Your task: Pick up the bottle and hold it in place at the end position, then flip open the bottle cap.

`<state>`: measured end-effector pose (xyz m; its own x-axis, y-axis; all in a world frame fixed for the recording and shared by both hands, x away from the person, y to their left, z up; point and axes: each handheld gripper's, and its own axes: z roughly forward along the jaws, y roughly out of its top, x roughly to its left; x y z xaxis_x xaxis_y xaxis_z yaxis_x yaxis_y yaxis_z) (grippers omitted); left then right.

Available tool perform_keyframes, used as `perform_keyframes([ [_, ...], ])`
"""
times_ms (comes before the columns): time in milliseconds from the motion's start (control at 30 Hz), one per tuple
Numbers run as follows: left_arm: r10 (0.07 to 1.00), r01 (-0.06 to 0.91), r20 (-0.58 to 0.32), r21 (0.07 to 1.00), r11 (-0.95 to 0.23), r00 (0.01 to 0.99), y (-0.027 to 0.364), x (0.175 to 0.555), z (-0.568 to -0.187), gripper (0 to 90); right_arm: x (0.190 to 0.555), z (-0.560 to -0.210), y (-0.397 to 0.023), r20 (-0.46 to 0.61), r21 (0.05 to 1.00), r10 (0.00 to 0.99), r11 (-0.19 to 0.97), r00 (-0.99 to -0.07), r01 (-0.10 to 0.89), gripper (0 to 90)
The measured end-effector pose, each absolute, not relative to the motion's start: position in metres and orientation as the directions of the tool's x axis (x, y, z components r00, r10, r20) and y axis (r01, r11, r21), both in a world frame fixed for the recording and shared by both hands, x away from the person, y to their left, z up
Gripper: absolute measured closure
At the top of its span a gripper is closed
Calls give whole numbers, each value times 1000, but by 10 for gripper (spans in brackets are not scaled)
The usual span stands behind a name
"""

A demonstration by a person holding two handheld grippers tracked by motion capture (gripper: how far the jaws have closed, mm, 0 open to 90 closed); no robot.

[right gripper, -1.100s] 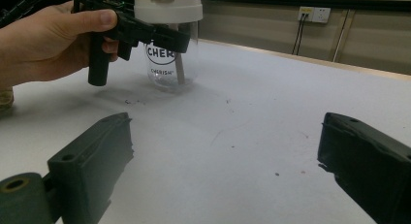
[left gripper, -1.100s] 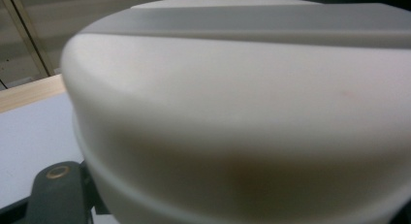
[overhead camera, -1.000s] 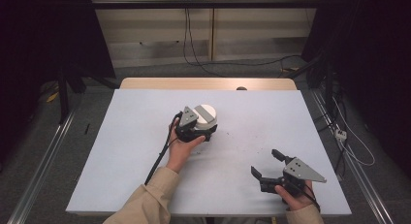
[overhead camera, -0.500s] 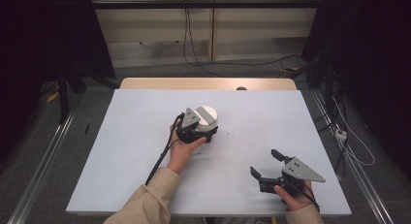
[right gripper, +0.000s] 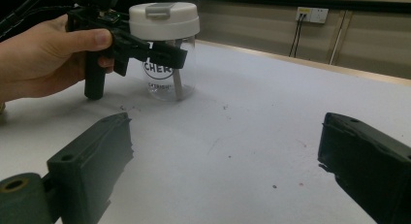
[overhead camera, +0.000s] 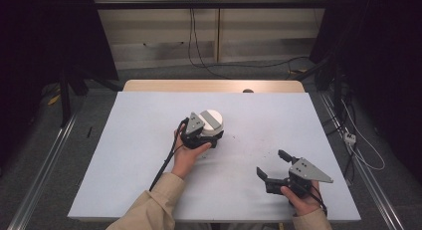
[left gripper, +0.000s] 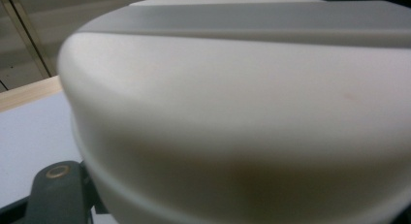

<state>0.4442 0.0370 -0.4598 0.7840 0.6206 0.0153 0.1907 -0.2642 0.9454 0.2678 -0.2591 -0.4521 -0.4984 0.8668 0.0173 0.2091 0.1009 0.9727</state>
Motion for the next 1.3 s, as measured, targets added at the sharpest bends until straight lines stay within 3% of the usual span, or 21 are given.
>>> perform_keyframes([
  [833, 616, 181, 25, 946, -270, 787, 38, 442, -460, 185, 309, -445, -233, 85, 958, 851, 74, -518, 278, 53],
  [1133, 620, 187, 24, 944, -273, 784, 38, 442, -459, 185, 320, -438, -227, 105, 953, 861, 56, -498, 297, 105],
  [1300, 620, 190, 20, 943, -272, 784, 38, 442, -459, 185, 325, -436, -219, 96, 953, 857, 68, -506, 296, 185],
])
